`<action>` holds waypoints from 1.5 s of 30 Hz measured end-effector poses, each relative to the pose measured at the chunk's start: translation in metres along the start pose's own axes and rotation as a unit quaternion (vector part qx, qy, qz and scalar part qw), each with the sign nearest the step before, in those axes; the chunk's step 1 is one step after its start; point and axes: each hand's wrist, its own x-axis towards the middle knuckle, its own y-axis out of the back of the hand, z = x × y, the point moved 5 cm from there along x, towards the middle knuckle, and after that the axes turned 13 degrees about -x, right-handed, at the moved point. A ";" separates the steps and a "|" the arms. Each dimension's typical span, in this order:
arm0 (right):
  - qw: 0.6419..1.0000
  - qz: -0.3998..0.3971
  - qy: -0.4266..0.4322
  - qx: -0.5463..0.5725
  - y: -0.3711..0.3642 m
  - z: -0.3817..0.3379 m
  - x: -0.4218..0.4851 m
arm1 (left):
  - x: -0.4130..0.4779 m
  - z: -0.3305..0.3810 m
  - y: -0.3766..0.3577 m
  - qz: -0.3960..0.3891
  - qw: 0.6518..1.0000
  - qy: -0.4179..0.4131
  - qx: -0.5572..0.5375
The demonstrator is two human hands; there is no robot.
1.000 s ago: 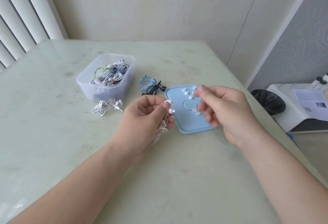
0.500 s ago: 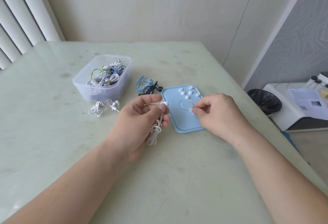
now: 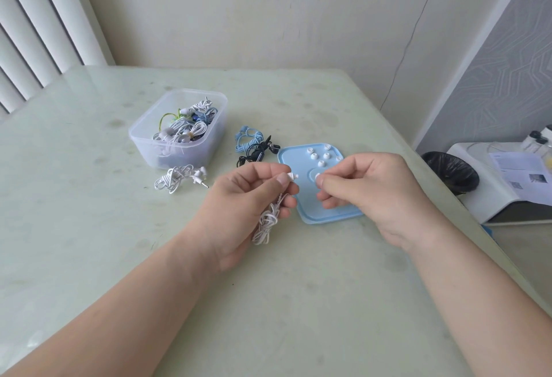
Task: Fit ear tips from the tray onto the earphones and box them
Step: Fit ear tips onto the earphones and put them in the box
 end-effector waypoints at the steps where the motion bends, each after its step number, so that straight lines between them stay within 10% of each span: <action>1: 0.999 -0.014 -0.006 0.043 -0.005 -0.001 -0.002 | 0.000 -0.001 -0.001 -0.007 1.000 0.001 0.005; 16: 0.958 -0.099 -0.059 0.261 -0.029 0.002 -0.002 | 0.002 -0.004 0.002 -0.013 0.999 -0.019 0.024; 45: 0.984 0.006 0.056 0.172 -0.036 0.003 -0.004 | 0.002 -0.004 0.002 0.003 0.997 -0.055 0.047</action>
